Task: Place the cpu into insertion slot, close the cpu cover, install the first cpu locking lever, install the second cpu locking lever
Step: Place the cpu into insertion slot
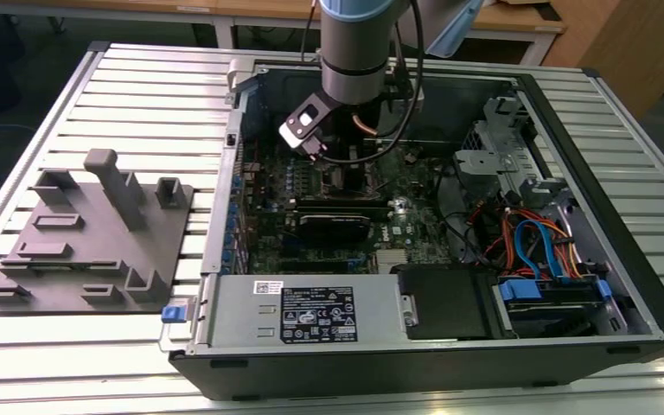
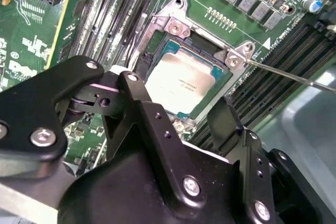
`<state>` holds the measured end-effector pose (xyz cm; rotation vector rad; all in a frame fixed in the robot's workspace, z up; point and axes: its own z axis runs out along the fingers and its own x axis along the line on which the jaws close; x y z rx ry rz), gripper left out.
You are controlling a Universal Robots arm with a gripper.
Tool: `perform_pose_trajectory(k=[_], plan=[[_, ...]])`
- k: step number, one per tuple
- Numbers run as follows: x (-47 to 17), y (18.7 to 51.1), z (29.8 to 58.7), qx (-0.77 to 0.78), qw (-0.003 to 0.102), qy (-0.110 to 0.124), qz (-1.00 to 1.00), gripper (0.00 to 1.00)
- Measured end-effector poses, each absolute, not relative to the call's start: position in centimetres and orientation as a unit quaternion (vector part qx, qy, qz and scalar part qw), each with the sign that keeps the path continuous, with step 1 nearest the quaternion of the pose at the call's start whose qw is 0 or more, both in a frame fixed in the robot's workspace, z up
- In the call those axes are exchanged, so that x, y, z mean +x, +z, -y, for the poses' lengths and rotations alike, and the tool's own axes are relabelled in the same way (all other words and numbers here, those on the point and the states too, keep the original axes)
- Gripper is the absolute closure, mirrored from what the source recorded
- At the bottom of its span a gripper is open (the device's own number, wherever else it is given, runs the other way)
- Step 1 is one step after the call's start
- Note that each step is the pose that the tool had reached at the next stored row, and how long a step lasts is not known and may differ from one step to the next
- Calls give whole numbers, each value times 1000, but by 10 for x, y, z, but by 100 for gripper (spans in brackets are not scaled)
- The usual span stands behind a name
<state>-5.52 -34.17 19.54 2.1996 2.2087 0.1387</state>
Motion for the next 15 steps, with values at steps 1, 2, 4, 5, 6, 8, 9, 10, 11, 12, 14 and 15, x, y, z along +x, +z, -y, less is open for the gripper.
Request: perform_pose_trajectory(k=[1,2,4,5,6,8,9,10,11,12,14,15], plan=[[-55,197,342,705,11,44,-708,29],[-55,198,342,705,11,44,-708,29],[-55,201,342,705,10,44,-708,29],[-55,202,342,705,10,44,-708,29],[-54,204,342,705,10,44,-708,29],[-54,205,342,705,10,43,-708,30],[-54,206,342,705,9,43,-708,30],[-53,207,342,705,8,42,-708,36],[-53,207,342,705,8,42,-708,43],[-53,208,342,705,6,40,-708,43],[-52,209,342,706,2,36,-708,55],[-51,209,342,706,0,34,-708,55]])
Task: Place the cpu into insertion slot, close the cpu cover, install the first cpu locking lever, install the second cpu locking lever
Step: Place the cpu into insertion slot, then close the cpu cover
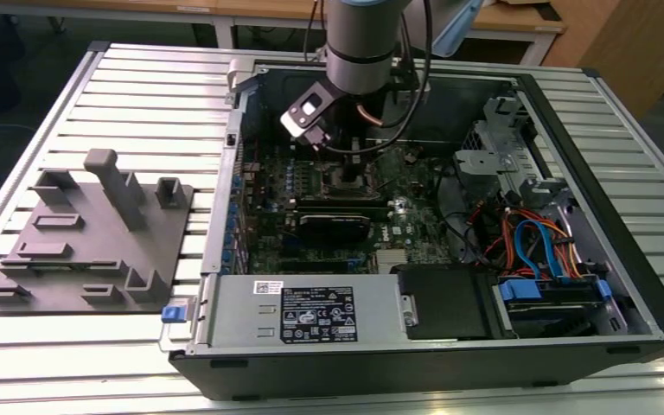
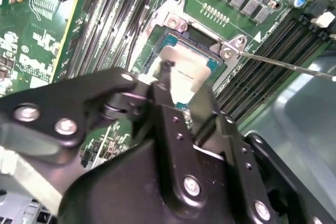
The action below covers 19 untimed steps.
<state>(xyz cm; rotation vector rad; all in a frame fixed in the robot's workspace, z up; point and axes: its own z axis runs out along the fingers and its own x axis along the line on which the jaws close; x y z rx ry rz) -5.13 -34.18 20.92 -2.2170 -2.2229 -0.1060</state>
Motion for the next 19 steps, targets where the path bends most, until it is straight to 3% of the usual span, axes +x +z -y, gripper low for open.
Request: perform_pose_trajectory(k=[3,6,8,19], plan=[[-50,210,342,-706,8,-27,708,72],[-50,210,342,-706,8,-27,707,78],[-50,210,342,-706,8,-27,708,89],[-50,210,342,-706,12,-23,707,89]])
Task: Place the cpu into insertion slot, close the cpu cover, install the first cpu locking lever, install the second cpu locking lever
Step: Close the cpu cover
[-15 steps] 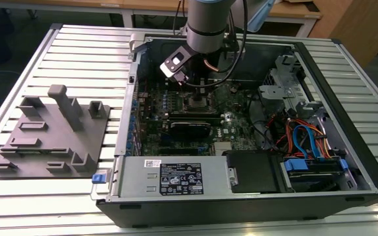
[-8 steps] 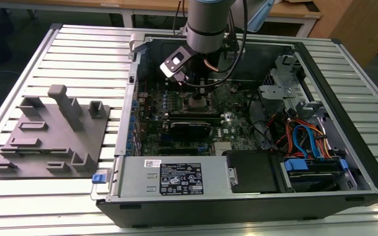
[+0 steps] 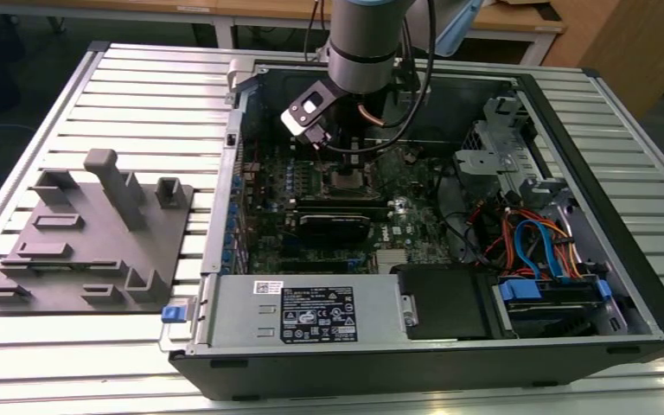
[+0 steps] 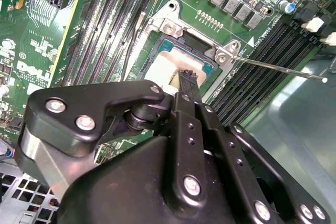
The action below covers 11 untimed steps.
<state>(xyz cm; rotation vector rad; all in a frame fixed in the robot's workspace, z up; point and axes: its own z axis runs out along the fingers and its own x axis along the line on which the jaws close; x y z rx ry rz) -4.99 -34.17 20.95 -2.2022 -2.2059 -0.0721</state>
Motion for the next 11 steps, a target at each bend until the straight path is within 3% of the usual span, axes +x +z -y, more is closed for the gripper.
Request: perform_pose_trajectory(k=[11], plan=[[-50,217,342,-706,12,-23,707,89]])
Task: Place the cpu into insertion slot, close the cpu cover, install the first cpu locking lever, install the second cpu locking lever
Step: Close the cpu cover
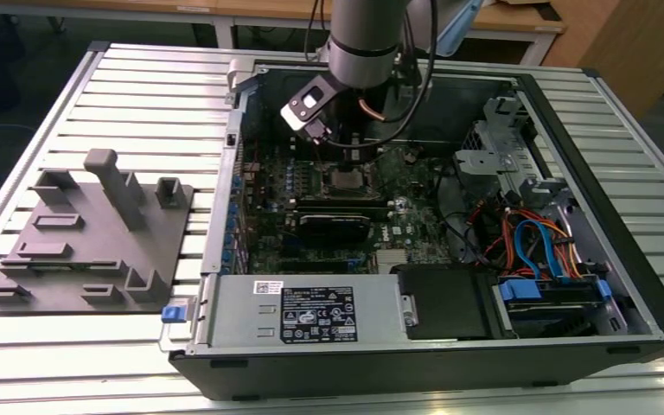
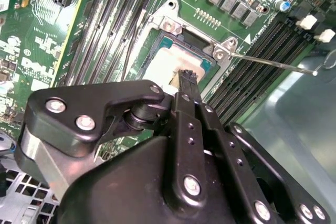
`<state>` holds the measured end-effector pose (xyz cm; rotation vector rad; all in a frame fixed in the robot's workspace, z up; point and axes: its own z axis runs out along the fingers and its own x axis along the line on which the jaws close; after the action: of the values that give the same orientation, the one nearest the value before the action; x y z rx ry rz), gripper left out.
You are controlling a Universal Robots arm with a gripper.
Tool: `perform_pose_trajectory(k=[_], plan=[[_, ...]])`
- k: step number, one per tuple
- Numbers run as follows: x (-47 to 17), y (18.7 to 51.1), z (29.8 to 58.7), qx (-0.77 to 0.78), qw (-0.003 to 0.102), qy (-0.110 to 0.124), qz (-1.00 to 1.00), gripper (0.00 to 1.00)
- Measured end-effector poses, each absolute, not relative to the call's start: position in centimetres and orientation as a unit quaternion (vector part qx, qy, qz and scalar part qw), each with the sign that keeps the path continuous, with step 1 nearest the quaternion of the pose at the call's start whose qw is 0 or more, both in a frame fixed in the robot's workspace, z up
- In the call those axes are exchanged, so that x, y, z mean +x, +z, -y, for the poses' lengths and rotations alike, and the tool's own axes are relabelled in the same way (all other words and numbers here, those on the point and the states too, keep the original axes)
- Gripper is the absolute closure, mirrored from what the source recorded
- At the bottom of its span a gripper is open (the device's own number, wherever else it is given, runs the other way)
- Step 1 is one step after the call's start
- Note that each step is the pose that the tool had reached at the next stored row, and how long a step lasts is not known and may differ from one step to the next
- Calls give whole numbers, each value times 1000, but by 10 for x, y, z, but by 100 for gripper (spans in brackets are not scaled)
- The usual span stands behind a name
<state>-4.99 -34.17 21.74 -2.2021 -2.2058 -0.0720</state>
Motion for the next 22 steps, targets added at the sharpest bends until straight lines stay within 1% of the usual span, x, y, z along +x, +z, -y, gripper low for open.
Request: perform_pose_trajectory(k=[22], plan=[[-49,223,342,-706,13,-22,707,89]])
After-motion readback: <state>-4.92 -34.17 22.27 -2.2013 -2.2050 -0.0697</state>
